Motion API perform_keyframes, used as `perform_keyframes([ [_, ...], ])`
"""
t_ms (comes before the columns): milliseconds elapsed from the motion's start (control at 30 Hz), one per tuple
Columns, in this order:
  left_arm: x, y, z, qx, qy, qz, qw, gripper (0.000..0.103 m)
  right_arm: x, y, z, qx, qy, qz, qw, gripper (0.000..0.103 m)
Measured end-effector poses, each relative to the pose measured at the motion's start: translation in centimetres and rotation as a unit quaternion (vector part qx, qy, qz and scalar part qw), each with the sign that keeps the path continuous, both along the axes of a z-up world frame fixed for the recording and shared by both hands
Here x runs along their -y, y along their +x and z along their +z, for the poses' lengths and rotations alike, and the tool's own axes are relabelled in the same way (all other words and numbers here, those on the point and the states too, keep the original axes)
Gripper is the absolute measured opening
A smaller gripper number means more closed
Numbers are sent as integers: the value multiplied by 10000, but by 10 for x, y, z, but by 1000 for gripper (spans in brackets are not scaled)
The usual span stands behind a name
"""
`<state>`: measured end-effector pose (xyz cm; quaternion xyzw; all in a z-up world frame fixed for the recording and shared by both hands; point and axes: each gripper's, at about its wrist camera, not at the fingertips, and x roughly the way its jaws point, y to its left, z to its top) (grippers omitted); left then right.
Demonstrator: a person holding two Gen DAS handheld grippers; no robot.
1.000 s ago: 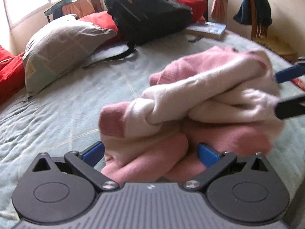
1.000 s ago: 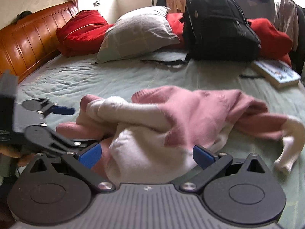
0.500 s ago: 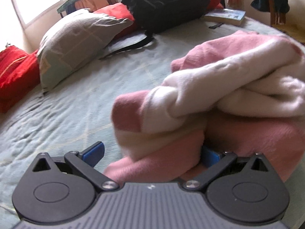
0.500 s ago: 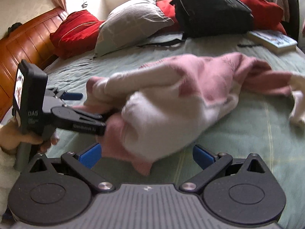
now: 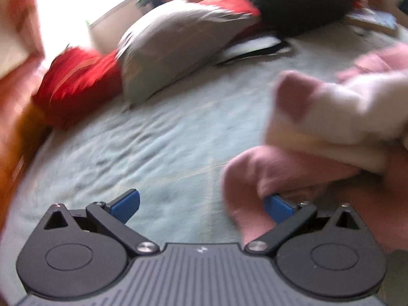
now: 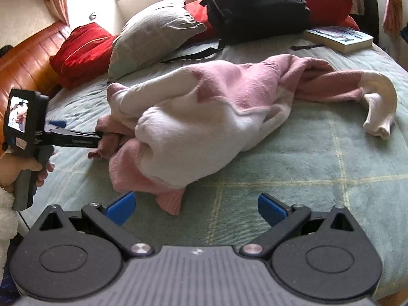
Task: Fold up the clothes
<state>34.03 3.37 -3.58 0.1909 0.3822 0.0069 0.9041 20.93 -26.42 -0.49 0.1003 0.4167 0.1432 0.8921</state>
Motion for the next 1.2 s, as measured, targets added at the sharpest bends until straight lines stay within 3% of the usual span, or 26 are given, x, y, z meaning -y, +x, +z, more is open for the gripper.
perform_keyframes([
  [67,-5,-1,1,-159,-185,-25,9997,102,2,1,-3,-35,50,-26,10000,103],
  [267,25,-34,7,-431,-356,-1246,9906,102,-2,4,-7,-110,90,20,9999,103],
  [367,43,-43,11,-178,-116,-1516,9882,102,-2,5,-9,-148,97,7,9998,103],
  [533,51,-22,6,292,405,-959,9941,102,-4,6,-15,-256,116,9,9996,103],
  [667,43,-8,3,363,309,-441,9979,102,-4,5,-16,-284,86,-14,9996,103],
  [833,43,-2,2,508,382,-163,9978,103,-7,8,-23,-417,145,-23,9990,103],
  [1000,10,6,11,570,231,285,9977,103,-11,6,-22,-410,91,30,9991,103],
  [1200,-25,14,11,573,330,578,9961,103,-20,5,-20,-419,69,156,9990,103],
])
